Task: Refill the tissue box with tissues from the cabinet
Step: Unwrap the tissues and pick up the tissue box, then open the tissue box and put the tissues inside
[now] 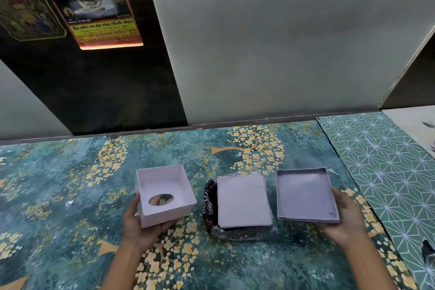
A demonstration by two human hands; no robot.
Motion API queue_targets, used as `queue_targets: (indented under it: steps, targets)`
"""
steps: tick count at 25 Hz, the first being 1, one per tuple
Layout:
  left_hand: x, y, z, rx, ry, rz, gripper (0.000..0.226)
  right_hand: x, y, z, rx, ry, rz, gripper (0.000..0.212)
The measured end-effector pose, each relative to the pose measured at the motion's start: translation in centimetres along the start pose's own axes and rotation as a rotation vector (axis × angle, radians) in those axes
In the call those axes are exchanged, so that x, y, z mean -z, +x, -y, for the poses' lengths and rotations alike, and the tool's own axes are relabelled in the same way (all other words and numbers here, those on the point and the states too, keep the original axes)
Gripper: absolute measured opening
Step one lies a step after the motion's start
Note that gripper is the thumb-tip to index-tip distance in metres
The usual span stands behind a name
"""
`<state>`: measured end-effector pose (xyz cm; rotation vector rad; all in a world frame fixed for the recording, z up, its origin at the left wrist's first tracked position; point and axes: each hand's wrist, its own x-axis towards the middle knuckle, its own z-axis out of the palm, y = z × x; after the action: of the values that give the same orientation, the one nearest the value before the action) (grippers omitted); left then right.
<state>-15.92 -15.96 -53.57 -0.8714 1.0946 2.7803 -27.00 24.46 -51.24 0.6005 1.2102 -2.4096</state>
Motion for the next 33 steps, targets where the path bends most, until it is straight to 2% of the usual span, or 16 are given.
queue_targets:
  steps: [2,4,6,8,10,11,12,14,16,18,20,22,24,26,27,33]
  targets:
    - [0.2,0.0,0.7,0.001,0.117,-0.158,0.056,0.1,0.8,-1.0,0.033,-0.117,-0.164,0.028]
    - [0.3,0.1,0.7,-0.056,0.275,-0.321,0.042,-0.3,1.4,-2.1,0.152,-0.414,-0.384,0.031]
    - [0.6,0.0,0.3,-0.195,0.444,-0.538,0.028,-0.9,0.8,-2.6,0.33,-0.773,-0.5,0.038]
    - [0.2,-1.0,-0.4,-0.339,0.685,-0.737,0.021,-1.3,0.0,-3.0,0.516,-1.11,-0.488,0.043]
    - [-1.5,-2.1,-0.5,-0.538,0.962,-0.851,0.025,-2.0,-0.5,-3.7,0.738,-1.352,-0.412,0.044]
    - [-3.1,-2.6,-0.4,-0.671,1.042,-0.828,0.026,-2.6,-0.7,-4.2,0.806,-1.386,-0.338,0.041]
    - [-5.2,-3.0,0.0,-0.777,1.077,-0.72,0.026,-3.4,-1.0,-4.9,0.817,-1.377,-0.256,0.038]
    - [-9.5,-3.5,1.9,-0.796,1.072,-0.364,0.03,-5.3,-1.3,-6.3,0.731,-1.333,-0.064,0.042]
    - [-12.0,-2.9,4.6,-0.59,1.137,-0.147,0.031,-6.7,-1.4,-7.7,0.613,-1.378,0.132,0.055]
    - [-12.6,-0.5,7.2,-0.269,1.268,-0.073,0.043,-7.0,-1.1,-9.0,0.489,-1.487,0.243,0.07]
    - [-12.4,1.6,8.4,0.009,1.338,-0.026,0.069,-6.7,-1.1,-9.6,0.421,-1.555,0.265,0.077]
    - [-12.4,2.8,8.6,0.107,1.282,-0.066,0.084,-6.6,-1.3,-9.6,0.431,-1.537,0.259,0.077]
    - [-13.6,2.4,8.0,0.142,1.123,-0.141,0.074,-6.7,-1.4,-9.5,0.434,-1.514,0.259,0.077]
    - [-14.1,2.6,7.9,0.171,1.005,-0.203,0.045,-6.7,-1.5,-9.4,0.434,-1.505,0.265,0.076]
    - [-14.1,2.7,7.9,0.184,0.979,-0.194,0.04,-6.7,-1.5,-9.4,0.434,-1.499,0.271,0.075]
    - [-14.2,1.5,7.4,0.084,0.885,-0.075,0.051,-6.5,-1.8,-8.7,0.469,-1.315,0.264,0.076]
